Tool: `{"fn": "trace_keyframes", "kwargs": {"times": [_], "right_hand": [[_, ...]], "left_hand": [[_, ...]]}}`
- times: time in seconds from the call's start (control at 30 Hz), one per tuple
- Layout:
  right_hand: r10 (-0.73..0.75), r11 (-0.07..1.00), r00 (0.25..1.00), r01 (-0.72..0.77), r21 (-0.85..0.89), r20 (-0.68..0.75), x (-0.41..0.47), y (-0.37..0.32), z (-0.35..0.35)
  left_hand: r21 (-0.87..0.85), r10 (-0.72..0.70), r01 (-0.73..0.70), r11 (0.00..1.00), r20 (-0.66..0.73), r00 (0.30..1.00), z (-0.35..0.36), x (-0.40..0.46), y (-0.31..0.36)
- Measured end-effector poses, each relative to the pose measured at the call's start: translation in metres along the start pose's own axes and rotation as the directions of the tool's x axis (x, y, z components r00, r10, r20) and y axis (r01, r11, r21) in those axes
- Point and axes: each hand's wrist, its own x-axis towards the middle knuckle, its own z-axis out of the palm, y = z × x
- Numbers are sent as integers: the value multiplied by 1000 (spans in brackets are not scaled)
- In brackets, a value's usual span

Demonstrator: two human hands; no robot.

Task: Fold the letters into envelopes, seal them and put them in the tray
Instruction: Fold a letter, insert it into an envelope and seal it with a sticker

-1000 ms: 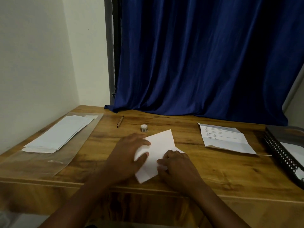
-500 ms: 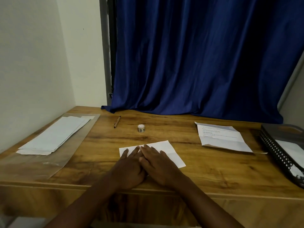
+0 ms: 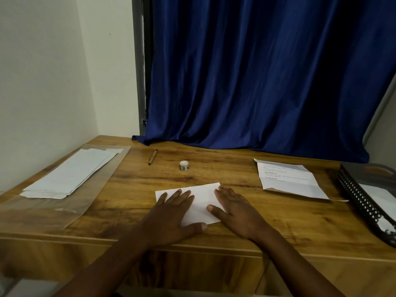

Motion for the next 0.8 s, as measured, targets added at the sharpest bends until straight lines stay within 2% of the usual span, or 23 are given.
{"fn": "trace_keyframes", "kwargs": {"times": [0.1, 0.2, 0.37, 0.47, 0.6, 0.7, 0.8], "right_hand": [[-93, 992, 989, 102, 80, -115, -11, 0, -4], [-203, 979, 977, 204, 17, -60, -25, -4, -6], [-200, 978, 980, 201, -47, 22, -46, -13, -8], [-208, 971, 978, 208, -121, 9, -62, -22, -8], [-248, 956, 967, 235, -175, -56, -75, -34, -12], [-307, 935, 948, 283, -215, -89, -76, -40, -19], [-321, 924, 944, 295, -243, -74, -73, -41, -27]], "left_hand": [[-92, 48, -58, 994, -110, 993, 0, -6, -5], [-113, 100, -119, 987, -161, 982, -5, -13, -2], [121, 140, -133, 984, -47, 989, -7, -27, 2], [155, 161, -149, 977, -66, 985, -4, -42, 3], [103, 222, -205, 973, -183, 958, 6, -56, 1], [-13, 178, -184, 983, -198, 964, -8, -59, 3], [-58, 147, -162, 985, -200, 969, -28, -57, 7]]}}
